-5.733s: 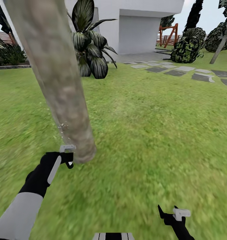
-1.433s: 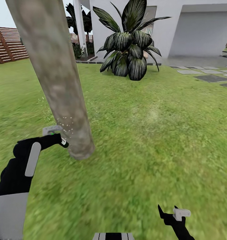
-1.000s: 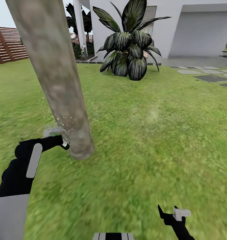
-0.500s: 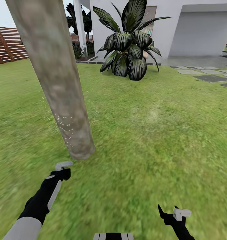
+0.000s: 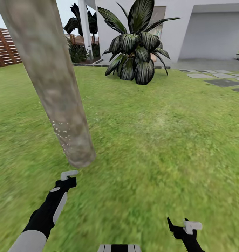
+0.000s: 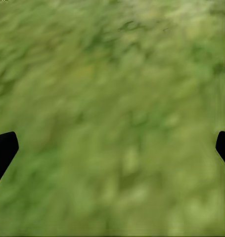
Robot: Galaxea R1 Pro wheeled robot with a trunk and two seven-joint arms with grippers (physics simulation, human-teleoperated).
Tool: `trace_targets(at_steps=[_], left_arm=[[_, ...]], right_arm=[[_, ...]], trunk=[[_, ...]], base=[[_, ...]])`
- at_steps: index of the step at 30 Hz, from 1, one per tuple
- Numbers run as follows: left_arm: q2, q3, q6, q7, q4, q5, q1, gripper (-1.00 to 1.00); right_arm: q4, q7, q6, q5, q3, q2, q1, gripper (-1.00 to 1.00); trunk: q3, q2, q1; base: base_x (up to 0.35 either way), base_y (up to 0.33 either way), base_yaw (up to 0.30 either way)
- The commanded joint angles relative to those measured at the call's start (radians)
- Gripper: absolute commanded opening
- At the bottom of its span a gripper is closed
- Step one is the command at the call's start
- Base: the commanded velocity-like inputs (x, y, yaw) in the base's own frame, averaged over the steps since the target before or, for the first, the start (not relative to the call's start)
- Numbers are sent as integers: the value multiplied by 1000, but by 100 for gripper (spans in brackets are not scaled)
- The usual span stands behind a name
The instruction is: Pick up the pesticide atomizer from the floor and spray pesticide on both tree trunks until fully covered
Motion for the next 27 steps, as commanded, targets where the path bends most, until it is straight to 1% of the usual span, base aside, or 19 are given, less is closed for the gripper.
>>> trace_targets(at_steps=[1,4,11,20,27], left_arm=[[0,0,0,0,0,1,0,-100],[0,0,0,2,0,3,0,-100],[0,0,0,1,0,6,0,-100],[0,0,0,1,0,6,0,-100],[1,0,0,2,0,8,0,-100]], right_arm=[[0,0,0,0,0,0,0,100],[0,0,0,0,0,1,0,100],[0,0,0,0,0,1,0,100],[0,0,0,0,0,2,0,100],[0,0,0,0,0,2,0,100]], trunk=[[0,0,0],[0,0,0],[0,0,0],[0,0,0],[0,0,0]], base=[[139,-247,254],[199,-221,270],[183,-226,29],[16,-270,9],[126,-271,248]])
